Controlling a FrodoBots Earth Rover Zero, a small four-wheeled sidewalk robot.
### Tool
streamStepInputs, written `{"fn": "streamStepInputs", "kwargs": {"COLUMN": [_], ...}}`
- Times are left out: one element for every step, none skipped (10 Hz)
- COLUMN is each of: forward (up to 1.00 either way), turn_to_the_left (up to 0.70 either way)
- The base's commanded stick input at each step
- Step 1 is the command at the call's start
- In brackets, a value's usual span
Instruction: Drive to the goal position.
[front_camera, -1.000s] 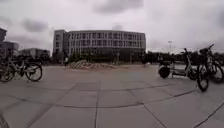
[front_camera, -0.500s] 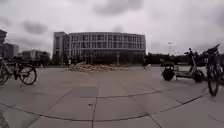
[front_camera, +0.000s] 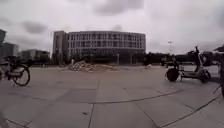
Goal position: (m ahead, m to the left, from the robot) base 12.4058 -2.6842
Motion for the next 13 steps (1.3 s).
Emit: {"fn": "streamStepInputs", "kwargs": {"forward": [0.6, 0.6, 0.6, 0.6, 0.6, 0.6, 0.6, 0.6, 0.6, 0.6, 0.6, 0.6, 0.6], "turn_to_the_left": [0.01, 0.01, 0.01, 0.01, 0.01, 0.01, 0.01, 0.01, 0.01, 0.01, 0.01, 0.01, 0.01]}}
